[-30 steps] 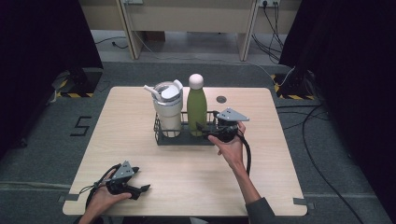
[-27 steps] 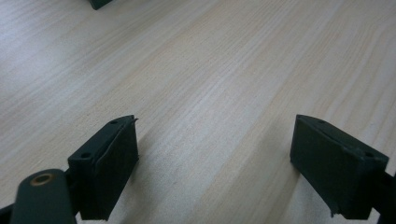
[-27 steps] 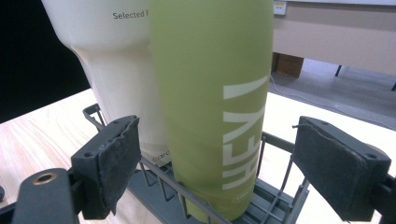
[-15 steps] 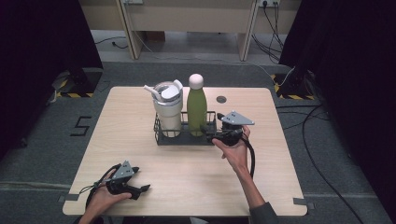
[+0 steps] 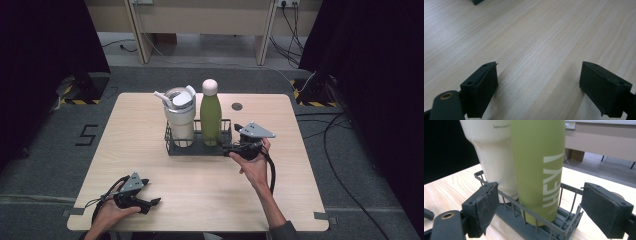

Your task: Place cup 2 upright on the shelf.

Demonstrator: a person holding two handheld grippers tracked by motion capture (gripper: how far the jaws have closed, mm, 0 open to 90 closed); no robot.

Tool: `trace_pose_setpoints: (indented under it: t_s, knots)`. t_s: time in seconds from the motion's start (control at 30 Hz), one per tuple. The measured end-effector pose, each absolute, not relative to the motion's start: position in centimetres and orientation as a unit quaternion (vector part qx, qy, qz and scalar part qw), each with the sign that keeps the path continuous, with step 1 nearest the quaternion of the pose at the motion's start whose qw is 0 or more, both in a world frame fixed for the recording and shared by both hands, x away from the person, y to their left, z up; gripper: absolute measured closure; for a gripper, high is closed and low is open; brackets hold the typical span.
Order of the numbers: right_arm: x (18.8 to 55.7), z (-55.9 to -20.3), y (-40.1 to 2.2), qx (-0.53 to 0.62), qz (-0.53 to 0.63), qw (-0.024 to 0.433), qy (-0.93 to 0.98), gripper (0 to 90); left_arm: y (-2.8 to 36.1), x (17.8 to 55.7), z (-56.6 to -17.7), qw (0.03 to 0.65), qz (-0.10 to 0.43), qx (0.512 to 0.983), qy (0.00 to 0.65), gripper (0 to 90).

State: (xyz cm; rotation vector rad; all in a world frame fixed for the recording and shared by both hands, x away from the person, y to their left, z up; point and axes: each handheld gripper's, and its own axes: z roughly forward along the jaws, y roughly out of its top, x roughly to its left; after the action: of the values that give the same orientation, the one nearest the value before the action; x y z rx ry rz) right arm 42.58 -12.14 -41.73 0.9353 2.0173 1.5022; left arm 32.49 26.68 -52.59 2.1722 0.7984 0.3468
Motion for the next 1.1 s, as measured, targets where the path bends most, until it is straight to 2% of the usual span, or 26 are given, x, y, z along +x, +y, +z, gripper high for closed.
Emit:
trace_pose_setpoints:
  t_s: [1.1]
  knots:
    - [39.7,-43.3,-15.0,0.357,0.545,0.226,0.724,15.2,26.7,32.5,-52.6,0.390,0.137,0.855,0.315,14.4]
